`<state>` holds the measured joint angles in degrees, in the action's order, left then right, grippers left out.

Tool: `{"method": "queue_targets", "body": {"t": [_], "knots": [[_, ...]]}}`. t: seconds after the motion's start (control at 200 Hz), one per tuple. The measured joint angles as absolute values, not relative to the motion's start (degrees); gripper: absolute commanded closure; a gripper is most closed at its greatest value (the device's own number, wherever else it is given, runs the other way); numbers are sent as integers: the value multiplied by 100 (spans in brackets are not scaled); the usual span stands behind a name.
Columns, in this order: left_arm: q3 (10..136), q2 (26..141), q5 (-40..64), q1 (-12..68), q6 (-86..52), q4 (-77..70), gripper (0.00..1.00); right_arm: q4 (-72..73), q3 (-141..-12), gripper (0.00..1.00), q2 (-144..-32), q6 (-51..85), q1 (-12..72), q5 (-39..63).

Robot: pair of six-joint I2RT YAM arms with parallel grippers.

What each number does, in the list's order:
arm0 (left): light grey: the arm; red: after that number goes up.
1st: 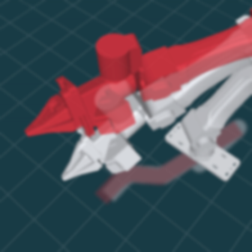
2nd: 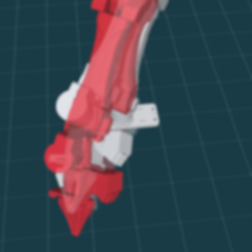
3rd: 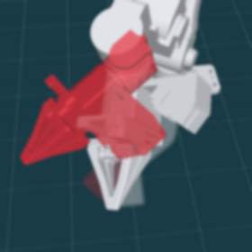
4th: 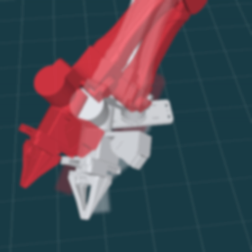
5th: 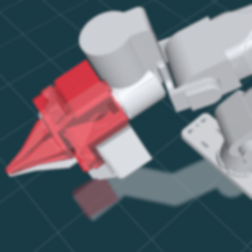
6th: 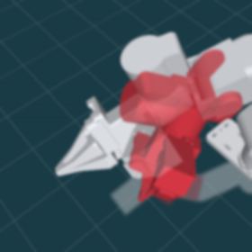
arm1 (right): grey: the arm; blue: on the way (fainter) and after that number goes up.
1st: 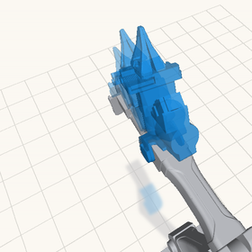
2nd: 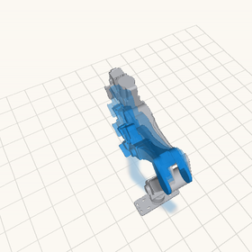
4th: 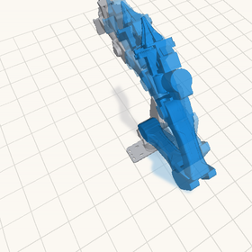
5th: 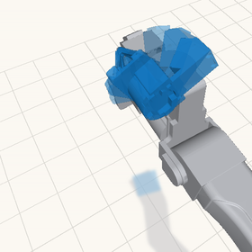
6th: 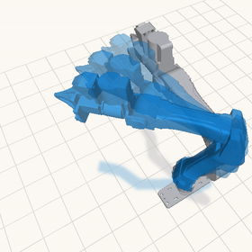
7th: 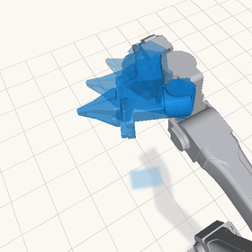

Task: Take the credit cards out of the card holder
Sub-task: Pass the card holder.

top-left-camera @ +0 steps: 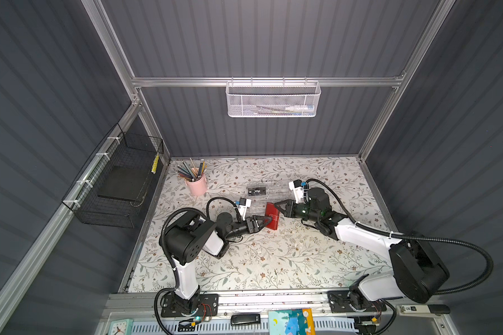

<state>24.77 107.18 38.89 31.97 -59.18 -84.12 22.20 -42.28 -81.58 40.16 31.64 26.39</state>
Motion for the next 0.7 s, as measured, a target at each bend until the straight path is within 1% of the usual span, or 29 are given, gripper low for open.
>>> {"method": "queue_targets", "body": {"t": [0.215, 0.33, 0.575, 0.7], "knots": [[2615, 10711, 3909, 3262, -5867, -8283, 10, 2174, -4318, 100, -8106, 3992, 3153, 2729], [2652, 10645, 3907, 3310, -5813, -8156, 14, 2141, -4318, 100, -8121, 3997, 3146, 2799], [2661, 10353, 3881, 3341, -5680, -7752, 31, 2137, -4320, 100, -8121, 3938, 3037, 2801], [2661, 10101, 3833, 3380, -5568, -7533, 37, 2139, -4318, 100, -8145, 3933, 2915, 2786]]}}
